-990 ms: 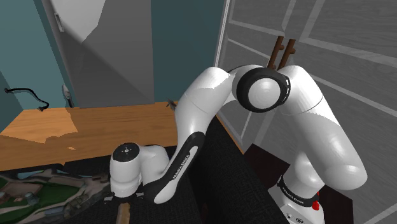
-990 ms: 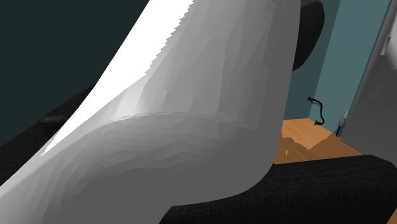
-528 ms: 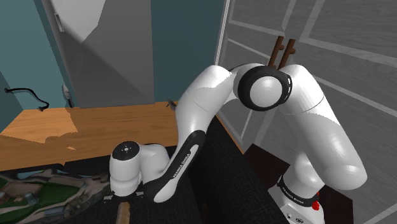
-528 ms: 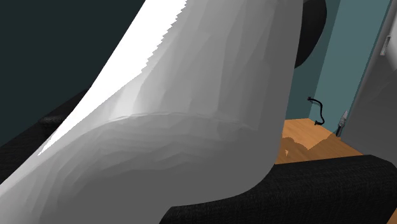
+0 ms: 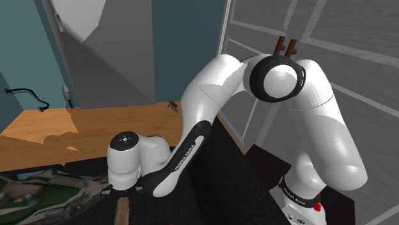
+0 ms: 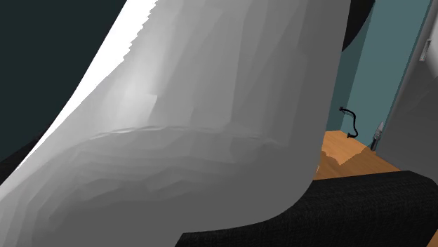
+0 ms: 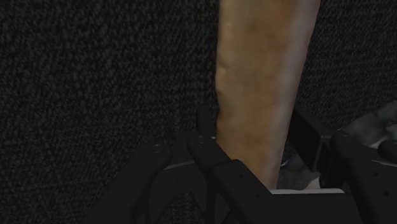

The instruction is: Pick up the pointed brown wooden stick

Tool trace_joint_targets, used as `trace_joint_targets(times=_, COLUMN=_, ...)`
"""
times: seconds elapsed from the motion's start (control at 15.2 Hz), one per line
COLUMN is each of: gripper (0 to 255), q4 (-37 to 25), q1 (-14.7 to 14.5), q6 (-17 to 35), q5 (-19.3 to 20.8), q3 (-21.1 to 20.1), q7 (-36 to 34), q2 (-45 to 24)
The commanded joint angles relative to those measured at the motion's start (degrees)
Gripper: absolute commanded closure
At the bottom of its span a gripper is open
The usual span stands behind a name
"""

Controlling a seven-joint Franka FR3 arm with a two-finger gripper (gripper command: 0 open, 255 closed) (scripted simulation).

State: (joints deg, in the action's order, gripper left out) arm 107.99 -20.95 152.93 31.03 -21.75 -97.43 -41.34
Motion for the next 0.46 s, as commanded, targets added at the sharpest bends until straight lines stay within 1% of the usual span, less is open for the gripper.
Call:
trace_joint_targets(times=0.0, gripper=255, q4=0.42, q1=0.63, q6=-0.87, q5=-0.64, q3=-0.75, q7=0.54, q2=1.23)
trace_joint_targets(times=0.26, gripper=255, q4=1.15, q1=1.75, q6=-2.65, q5=-1.98, q3=-2.24, q7=1.51, q2=3.66)
trace_joint_targets(times=0.4, gripper=255, q4=1.17, q1=1.79, q6=-2.72, q5=-2.03, q3=-2.29, q7=1.55, q2=3.76)
